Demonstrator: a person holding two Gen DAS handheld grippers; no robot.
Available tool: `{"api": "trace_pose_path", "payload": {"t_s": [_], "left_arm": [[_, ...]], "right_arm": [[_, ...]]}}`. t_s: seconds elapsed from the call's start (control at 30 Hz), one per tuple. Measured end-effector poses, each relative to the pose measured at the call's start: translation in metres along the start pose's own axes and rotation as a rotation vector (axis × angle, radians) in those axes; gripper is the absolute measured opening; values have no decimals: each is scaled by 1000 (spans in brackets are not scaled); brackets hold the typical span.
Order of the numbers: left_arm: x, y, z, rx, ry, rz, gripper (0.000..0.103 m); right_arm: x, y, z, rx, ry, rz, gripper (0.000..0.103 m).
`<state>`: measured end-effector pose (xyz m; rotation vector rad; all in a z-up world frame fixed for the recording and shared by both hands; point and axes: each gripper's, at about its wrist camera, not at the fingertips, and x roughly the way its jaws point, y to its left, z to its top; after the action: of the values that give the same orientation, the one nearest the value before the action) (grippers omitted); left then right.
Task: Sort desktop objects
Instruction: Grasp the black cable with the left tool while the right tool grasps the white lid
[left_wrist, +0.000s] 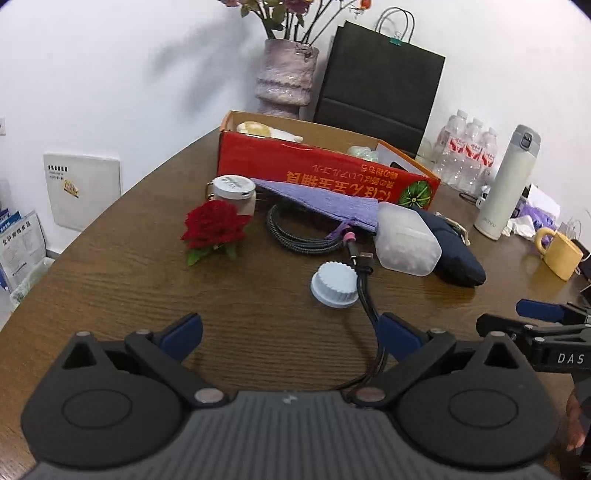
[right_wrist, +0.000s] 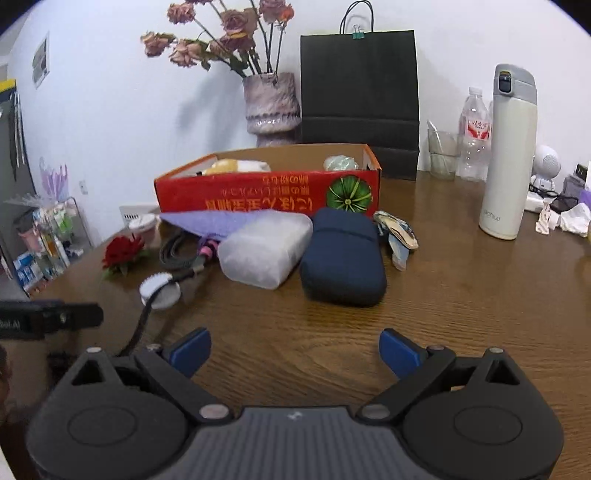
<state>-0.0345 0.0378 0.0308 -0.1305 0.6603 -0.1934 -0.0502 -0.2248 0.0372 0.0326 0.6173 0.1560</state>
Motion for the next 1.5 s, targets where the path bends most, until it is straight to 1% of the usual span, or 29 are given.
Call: {"api": "trace_pose_path", "payload": {"t_s": [0.07,0.17,0.27,0.3,0.33,0.37,0.4,0.47,0.53,0.57,0.6,0.67,0.7,0.77,0.83,0.9,0.97,1.03,1.07,1.1,1.13,1.2,1.27,1.3,1.33,1.37,1.4,1.43,1.5], "left_arm": [[4,-7,2,26,9,-5,103],[9,-14,5,45,7,-22,103],[17,-25,12,70,3,-42,94],[20,-28,15,83,4,-32,89],[25,-31,19,98,19,-17,82],[29,-33,21,107,39,-16,80],[33,-35,23,107,60,-30,78],[38,-37,24,95,94,-71,72],[43,-42,21,99,121,-84,47],[43,-46,19,114,108,-66,39],[43,-50,18,139,112,-60,14],[39,-52,18,133,113,-80,8],[35,-52,19,130,105,-95,6],[20,-52,24,130,60,-116,6],[2,-43,33,93,8,-139,5],[-14,-31,45,49,-43,-123,5],[-26,-15,55,11,-85,-89,5],[-31,-2,60,-10,-102,-40,5],[-32,4,61,-25,-104,-9,5],[-33,10,61,-40,-98,12,5],[-34,15,60,-58,-92,28,5],[-38,22,57,-70,-88,42,5],[-39,26,54,-70,-80,54,5],[-40,27,54,-73,-77,56,5],[-40,28,54,-76,-76,57,5],[-41,29,53,-75,-79,56,5],[-42,30,54,-73,-81,54,5],[-43,31,54,-71,-85,50,5],[-43,31,56,-67,-91,38,5]], "right_arm": [[1,-2,0,-3,0,-19,98],[6,-7,0,19,12,-17,98],[12,-13,1,25,26,-12,98],[13,-14,3,23,27,-9,98],[15,-16,6,23,24,-7,98],[16,-17,8,23,19,-8,97],[17,-18,10,24,13,-8,97],[18,-21,14,27,6,-9,97],[21,-24,16,35,9,-10,97],[23,-25,16,42,15,-11,96],[25,-26,16,47,23,-11,95],[30,-26,15,47,39,-6,94],[31,-24,14,42,43,-4,93],[31,-20,14,28,44,5,93],[30,-15,14,21,41,26,93],[30,-5,15,4,38,63,93],[32,7,17,-14,38,117,93],[38,27,19,-37,40,213,91],[42,36,20,-48,44,271,89],[47,46,21,-58,52,314,83],[53,56,24,-73,64,336,80],[64,78,30,-127,62,327,79],[74,93,36,-160,63,328,68],[80,99,38,-168,75,343,56],[86,102,39,-169,91,343,49],[89,105,39,-174,89,323,47],[92,108,38,-185,92,306,39],[90,109,38,-195,80,294,37],[85,105,38,-178,73,291,37]]}}
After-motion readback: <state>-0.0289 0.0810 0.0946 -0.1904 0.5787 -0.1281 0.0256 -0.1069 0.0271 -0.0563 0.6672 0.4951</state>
